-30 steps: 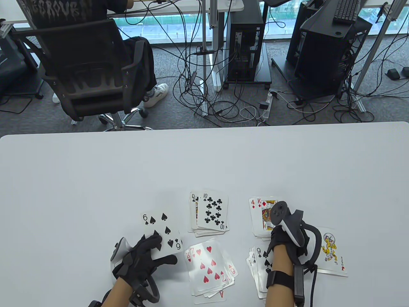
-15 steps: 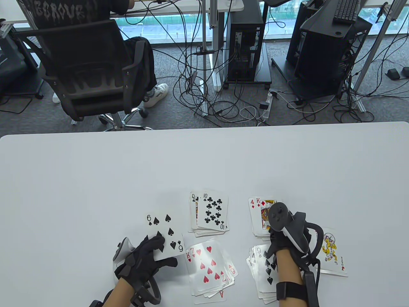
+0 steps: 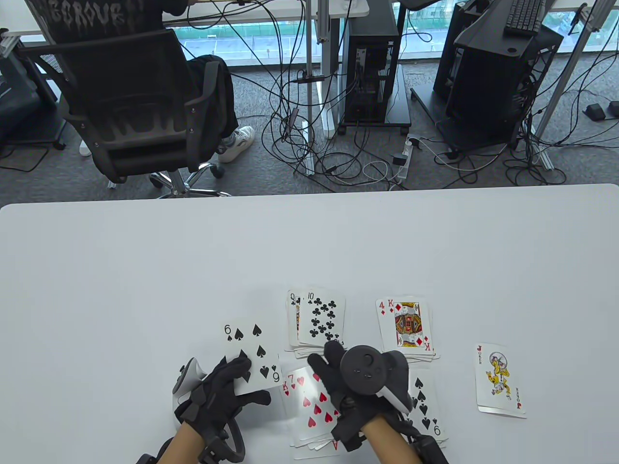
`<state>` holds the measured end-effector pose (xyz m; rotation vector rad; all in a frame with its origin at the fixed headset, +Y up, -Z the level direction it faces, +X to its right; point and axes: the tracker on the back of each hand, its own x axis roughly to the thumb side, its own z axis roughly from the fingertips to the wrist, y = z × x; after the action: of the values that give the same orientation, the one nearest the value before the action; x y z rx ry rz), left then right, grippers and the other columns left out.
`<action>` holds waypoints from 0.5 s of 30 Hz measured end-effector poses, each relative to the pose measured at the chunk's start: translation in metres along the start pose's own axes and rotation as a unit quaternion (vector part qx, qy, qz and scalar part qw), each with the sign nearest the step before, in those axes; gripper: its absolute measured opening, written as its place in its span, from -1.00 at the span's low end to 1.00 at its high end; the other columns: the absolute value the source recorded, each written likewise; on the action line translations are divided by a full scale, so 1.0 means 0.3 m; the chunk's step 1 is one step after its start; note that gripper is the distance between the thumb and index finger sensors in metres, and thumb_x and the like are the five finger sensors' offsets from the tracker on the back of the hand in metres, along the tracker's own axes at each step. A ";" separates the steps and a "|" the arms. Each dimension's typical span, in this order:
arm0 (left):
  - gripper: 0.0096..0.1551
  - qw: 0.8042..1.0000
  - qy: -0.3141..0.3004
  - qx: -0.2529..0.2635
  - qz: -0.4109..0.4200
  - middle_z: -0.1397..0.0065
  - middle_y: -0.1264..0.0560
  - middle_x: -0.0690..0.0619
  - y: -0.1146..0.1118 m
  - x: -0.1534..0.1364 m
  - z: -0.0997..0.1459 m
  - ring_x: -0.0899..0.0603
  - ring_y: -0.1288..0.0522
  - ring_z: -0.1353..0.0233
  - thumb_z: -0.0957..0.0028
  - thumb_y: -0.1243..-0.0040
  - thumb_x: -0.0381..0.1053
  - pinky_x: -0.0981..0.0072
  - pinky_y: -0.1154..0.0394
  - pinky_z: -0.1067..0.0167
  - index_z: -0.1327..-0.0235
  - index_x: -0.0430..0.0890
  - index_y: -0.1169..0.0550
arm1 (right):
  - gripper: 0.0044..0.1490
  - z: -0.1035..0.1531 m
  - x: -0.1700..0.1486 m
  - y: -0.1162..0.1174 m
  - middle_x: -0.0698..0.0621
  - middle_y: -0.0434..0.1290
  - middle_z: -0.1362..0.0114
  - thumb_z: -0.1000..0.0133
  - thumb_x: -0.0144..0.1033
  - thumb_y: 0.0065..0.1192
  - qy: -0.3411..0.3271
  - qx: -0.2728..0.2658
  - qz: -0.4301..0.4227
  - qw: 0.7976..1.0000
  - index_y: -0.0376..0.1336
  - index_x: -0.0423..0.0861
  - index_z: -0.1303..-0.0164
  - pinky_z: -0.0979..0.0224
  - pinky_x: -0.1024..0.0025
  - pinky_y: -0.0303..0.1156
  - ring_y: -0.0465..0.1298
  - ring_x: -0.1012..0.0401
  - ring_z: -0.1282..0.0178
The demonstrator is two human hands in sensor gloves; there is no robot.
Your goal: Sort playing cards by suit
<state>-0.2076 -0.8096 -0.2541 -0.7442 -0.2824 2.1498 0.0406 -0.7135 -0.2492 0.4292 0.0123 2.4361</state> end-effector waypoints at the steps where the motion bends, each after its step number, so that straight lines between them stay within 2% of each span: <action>1: -0.49 1.000 0.000 -0.003 -0.001 -0.59 -0.29 0.09 -0.002 0.000 -0.001 -0.16 -0.45 -0.47 -0.34 0.07 0.11 0.19 -0.59 -0.15 -0.52 0.12 -0.18 | -0.17 -0.001 0.009 0.025 -0.16 0.59 0.23 -0.20 -0.10 0.03 -0.003 0.012 -0.005 1.000 0.21 -0.64 -0.17 0.13 -0.04 0.57 0.64 -0.05 0.25; 3: -0.49 1.000 -0.001 -0.007 -0.002 -0.59 -0.29 0.09 -0.007 0.000 -0.002 -0.15 -0.45 -0.47 -0.34 0.08 0.12 0.20 -0.59 -0.15 -0.52 0.12 -0.18 | -0.12 -0.005 0.028 0.076 -0.16 0.58 0.20 -0.20 -0.06 0.02 -0.012 0.034 -0.017 0.999 0.18 -0.65 -0.19 0.10 -0.05 0.56 0.64 -0.06 0.22; 4: -0.49 1.000 -0.001 -0.007 -0.003 -0.59 -0.29 0.09 -0.006 0.001 -0.002 -0.16 -0.44 -0.47 -0.34 0.08 0.12 0.21 -0.59 -0.14 -0.52 0.12 -0.18 | -0.16 -0.006 0.036 0.096 -0.16 0.58 0.20 -0.21 -0.10 -0.02 -0.013 0.038 -0.028 0.999 0.18 -0.65 -0.18 0.10 -0.04 0.56 0.64 -0.05 0.22; 6: -0.49 1.000 -0.002 0.006 -0.008 -0.59 -0.29 0.09 0.007 0.004 0.003 -0.16 -0.45 -0.46 -0.34 0.08 0.13 0.21 -0.59 -0.13 -0.51 0.12 -0.18 | -0.19 -0.003 0.040 0.115 -0.15 0.58 0.21 -0.21 -0.12 -0.02 -0.011 0.021 -0.052 0.998 0.20 -0.64 -0.16 0.10 -0.03 0.57 0.64 -0.04 0.23; 7: -0.49 1.000 -0.002 0.006 -0.008 -0.59 -0.29 0.10 0.010 0.004 0.003 -0.15 -0.45 -0.46 -0.34 0.08 0.13 0.21 -0.59 -0.14 -0.52 0.13 -0.18 | -0.14 -0.001 0.042 0.121 -0.14 0.58 0.20 -0.19 -0.06 0.02 -0.020 0.016 -0.071 0.997 0.19 -0.64 -0.16 0.10 -0.03 0.57 0.64 -0.04 0.23; 10: -0.50 1.000 0.005 -0.002 -0.005 -0.59 -0.29 0.09 0.002 -0.006 -0.005 -0.16 -0.45 -0.47 -0.34 0.08 0.12 0.21 -0.59 -0.14 -0.52 0.12 -0.18 | -0.16 0.011 0.049 0.127 -0.12 0.58 0.21 -0.19 -0.06 0.02 -0.019 -0.008 -0.107 0.994 0.20 -0.62 -0.14 0.11 -0.01 0.58 0.64 -0.02 0.24; 15: -0.49 0.999 0.018 -0.019 -0.033 -0.59 -0.28 0.09 -0.024 -0.018 -0.012 -0.14 -0.44 -0.47 -0.34 0.08 0.12 0.19 -0.58 -0.15 -0.52 0.13 -0.18 | -0.25 0.025 0.064 0.130 -0.04 0.58 0.28 -0.13 -0.10 0.16 -0.021 -0.050 -0.091 0.994 0.25 -0.55 -0.05 0.14 0.06 0.60 0.66 0.06 0.29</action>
<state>-0.1983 -0.8095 -0.2517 -0.7846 -0.3238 2.0722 0.0052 -0.7330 -0.2319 0.4162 -0.0845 2.2382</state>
